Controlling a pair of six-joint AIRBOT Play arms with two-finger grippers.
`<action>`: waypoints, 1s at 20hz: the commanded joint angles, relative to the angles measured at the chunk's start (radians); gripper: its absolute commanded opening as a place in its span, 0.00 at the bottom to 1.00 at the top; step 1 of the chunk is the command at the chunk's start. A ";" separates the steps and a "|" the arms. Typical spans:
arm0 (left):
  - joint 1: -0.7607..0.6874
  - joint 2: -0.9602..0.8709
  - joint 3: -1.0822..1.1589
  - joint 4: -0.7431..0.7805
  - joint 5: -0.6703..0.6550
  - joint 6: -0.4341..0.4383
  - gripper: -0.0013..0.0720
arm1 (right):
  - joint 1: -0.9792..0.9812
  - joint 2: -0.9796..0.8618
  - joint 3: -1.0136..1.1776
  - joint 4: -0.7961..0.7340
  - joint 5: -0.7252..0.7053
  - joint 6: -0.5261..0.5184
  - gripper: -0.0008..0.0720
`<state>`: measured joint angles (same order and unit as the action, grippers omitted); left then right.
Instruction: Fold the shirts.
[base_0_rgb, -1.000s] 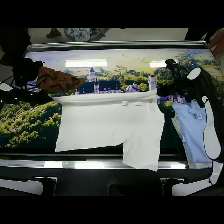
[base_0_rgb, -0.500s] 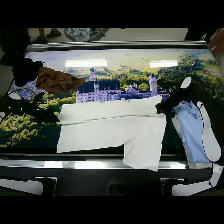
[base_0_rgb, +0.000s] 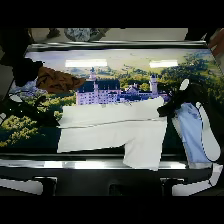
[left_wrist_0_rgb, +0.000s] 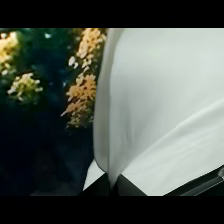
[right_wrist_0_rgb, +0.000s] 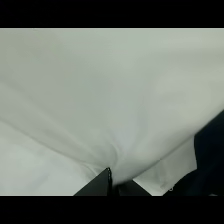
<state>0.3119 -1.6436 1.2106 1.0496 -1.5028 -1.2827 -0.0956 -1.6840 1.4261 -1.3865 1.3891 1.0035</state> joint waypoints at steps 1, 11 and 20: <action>-0.015 -0.001 -0.021 -0.003 0.031 -0.001 0.06 | 0.000 -0.002 -0.031 0.032 -0.017 0.036 0.12; 0.084 0.245 -0.193 0.124 -0.014 -0.026 0.57 | -0.176 0.195 -0.141 -0.001 0.202 -0.010 0.69; 0.103 0.427 -0.619 0.066 0.161 0.028 0.56 | -0.211 0.341 -0.424 0.056 0.077 -0.062 0.69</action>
<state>0.4118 -1.2396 0.6659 1.1511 -1.3869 -1.2736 -0.3012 -1.3636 1.0386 -1.3399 1.4815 0.9531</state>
